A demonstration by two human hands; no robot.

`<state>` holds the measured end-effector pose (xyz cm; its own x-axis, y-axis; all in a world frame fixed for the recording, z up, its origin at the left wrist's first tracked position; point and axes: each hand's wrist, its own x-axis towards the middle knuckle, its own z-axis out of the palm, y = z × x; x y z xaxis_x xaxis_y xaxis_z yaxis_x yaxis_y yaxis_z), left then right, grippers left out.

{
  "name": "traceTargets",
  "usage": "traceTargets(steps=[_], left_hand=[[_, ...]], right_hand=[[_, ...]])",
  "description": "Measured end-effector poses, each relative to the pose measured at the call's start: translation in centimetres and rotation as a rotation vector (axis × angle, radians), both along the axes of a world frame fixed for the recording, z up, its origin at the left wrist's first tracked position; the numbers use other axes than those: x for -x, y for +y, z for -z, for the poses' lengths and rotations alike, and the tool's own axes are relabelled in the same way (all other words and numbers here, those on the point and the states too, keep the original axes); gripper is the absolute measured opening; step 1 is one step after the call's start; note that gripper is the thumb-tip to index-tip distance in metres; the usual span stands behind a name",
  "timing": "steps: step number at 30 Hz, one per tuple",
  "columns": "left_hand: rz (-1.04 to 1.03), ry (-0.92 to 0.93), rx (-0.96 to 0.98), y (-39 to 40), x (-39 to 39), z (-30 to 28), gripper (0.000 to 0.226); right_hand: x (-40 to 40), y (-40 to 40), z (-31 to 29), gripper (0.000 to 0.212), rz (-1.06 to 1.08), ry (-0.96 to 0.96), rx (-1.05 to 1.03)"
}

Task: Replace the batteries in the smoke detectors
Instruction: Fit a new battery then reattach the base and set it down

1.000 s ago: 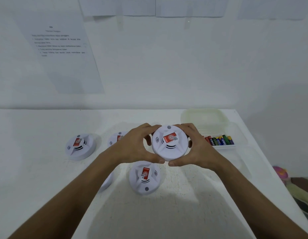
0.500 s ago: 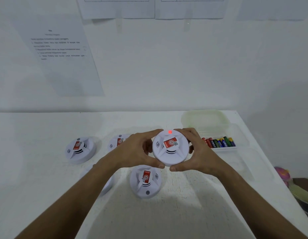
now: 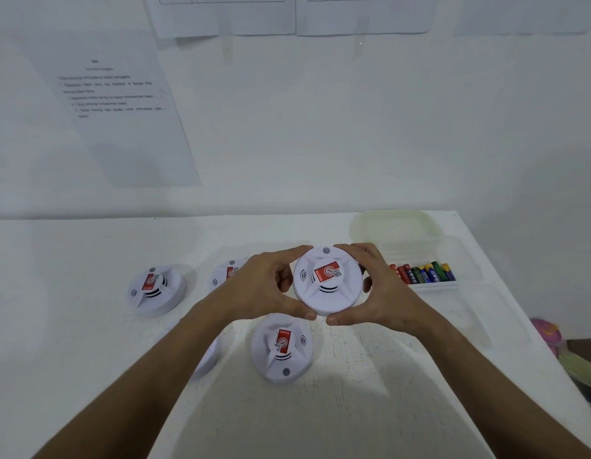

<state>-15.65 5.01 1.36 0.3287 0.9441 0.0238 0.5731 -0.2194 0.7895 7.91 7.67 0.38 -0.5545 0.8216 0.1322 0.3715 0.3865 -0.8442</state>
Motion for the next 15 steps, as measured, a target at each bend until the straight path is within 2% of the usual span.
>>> traceTargets(steps=[15], left_hand=[[-0.049, 0.004, -0.021, 0.7, 0.21, 0.19, 0.088]], right_hand=[[0.38, 0.79, 0.88, 0.098, 0.063, 0.017, 0.029]])
